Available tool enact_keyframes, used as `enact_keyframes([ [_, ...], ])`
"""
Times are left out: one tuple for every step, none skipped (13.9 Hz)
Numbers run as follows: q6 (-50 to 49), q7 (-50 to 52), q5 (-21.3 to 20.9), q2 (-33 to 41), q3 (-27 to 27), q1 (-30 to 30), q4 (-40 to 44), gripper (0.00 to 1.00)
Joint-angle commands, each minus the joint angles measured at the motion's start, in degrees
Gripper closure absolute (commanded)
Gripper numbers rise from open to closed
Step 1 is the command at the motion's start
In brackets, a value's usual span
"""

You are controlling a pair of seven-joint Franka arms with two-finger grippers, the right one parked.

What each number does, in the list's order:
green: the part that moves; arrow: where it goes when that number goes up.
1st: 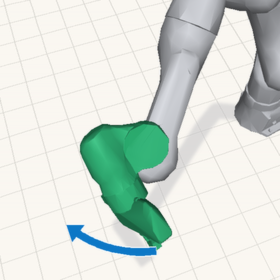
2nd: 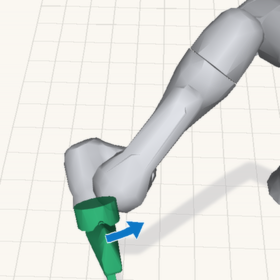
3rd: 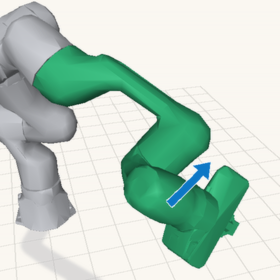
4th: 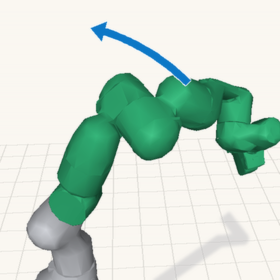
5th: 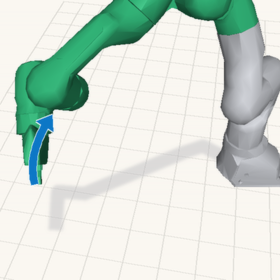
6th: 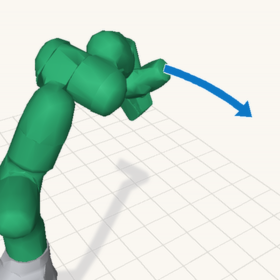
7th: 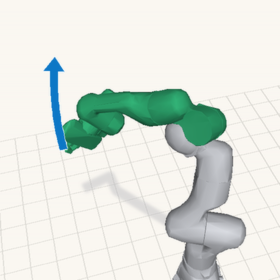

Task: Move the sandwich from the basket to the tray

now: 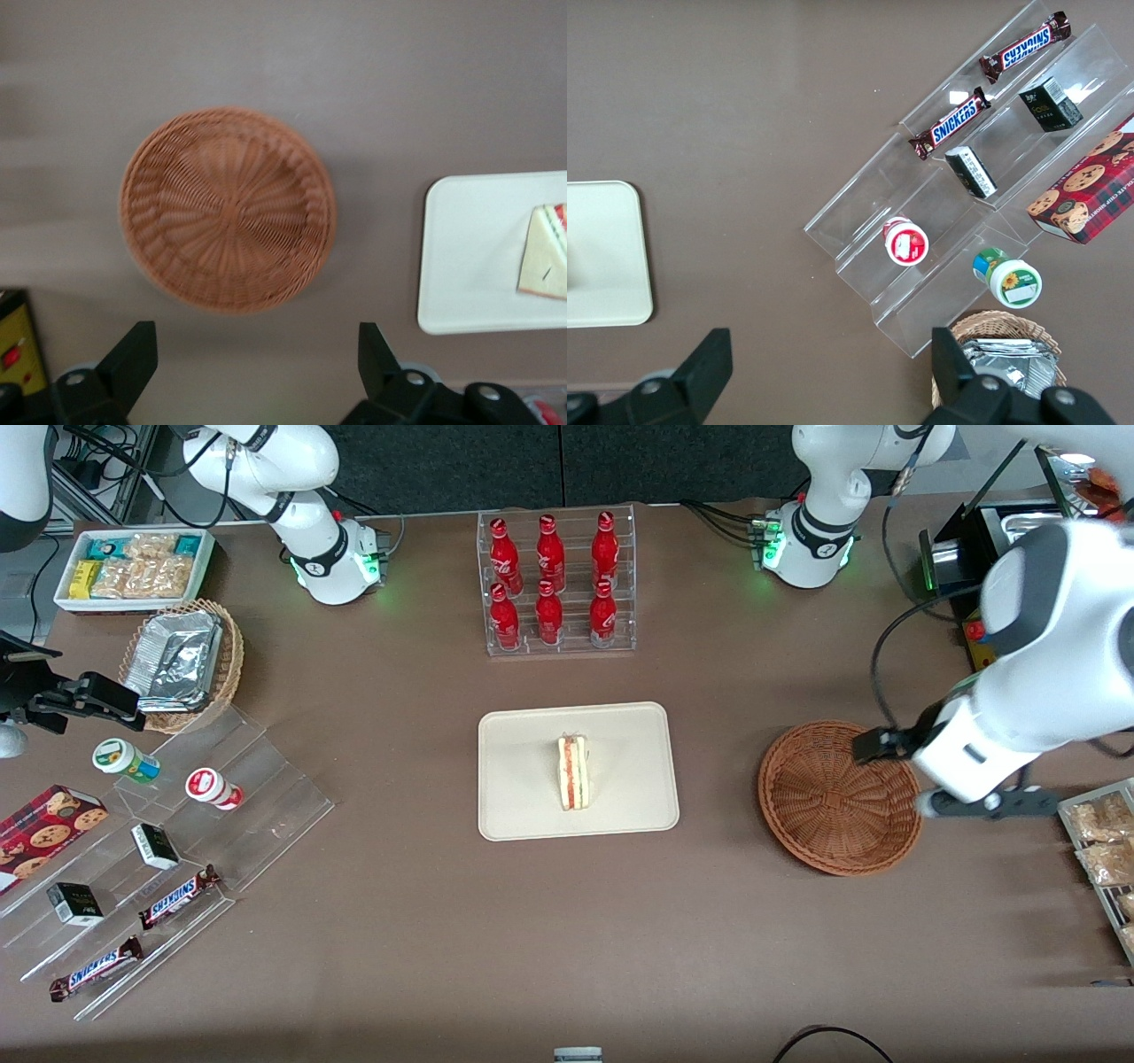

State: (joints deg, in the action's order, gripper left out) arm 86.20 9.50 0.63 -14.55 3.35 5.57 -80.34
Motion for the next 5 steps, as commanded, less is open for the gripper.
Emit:
enact_keyframes([
  [-5.8,-3.0,0.0,5.7,0.7,-2.6,-2.8,0.00],
  [-7.0,-3.3,0.2,7.5,0.9,-4.0,-3.0,0.00],
  [-7.4,-3.3,0.4,9.2,1.0,-4.3,-3.8,0.00],
  [-7.4,-3.3,0.3,10.8,1.0,-4.3,-5.0,0.00],
  [-6.8,-3.3,0.3,11.6,1.0,-4.5,-6.5,0.00],
])
